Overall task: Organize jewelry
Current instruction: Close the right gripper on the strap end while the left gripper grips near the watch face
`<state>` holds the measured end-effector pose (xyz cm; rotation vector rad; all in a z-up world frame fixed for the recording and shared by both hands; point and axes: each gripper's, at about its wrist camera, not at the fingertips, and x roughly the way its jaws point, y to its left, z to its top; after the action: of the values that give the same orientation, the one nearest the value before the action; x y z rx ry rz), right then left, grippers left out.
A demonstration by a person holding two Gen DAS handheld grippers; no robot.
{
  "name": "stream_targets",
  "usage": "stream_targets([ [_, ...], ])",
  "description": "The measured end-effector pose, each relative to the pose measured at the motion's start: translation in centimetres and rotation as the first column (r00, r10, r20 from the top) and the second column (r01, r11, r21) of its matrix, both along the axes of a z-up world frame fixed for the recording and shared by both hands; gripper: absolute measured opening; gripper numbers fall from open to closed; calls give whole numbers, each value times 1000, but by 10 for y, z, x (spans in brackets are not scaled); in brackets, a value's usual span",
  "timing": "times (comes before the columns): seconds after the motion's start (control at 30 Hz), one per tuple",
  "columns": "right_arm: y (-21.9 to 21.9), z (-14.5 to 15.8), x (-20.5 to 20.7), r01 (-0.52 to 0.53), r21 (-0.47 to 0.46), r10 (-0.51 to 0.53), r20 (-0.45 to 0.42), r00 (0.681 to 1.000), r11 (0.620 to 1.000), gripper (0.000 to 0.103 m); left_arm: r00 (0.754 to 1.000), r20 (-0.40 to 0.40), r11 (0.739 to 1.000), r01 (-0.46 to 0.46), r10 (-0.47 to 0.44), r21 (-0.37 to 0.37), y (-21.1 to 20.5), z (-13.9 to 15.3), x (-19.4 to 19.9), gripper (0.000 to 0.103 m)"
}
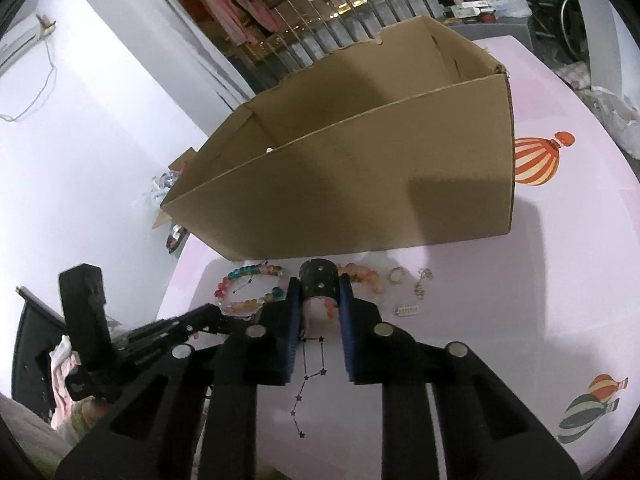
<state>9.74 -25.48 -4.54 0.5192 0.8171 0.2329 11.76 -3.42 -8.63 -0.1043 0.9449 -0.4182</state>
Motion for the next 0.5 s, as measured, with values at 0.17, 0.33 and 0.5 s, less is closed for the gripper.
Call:
stream_targets([
  [0.17,-5,10,-10,11,7,-11,24,1000,1000,15,999,34,1000,24,-24,-7,-2,12,-11,5],
  [0.33,-8,18,-26,27,-3,-27,45,999,1000,15,997,69,999,44,-43,-14,-1,24,-21,5],
  [0.5,-5,25,-38,37,-8,-37,61,997,999,15,994,88,998,60,-59,-15,0,33,-32,5],
])
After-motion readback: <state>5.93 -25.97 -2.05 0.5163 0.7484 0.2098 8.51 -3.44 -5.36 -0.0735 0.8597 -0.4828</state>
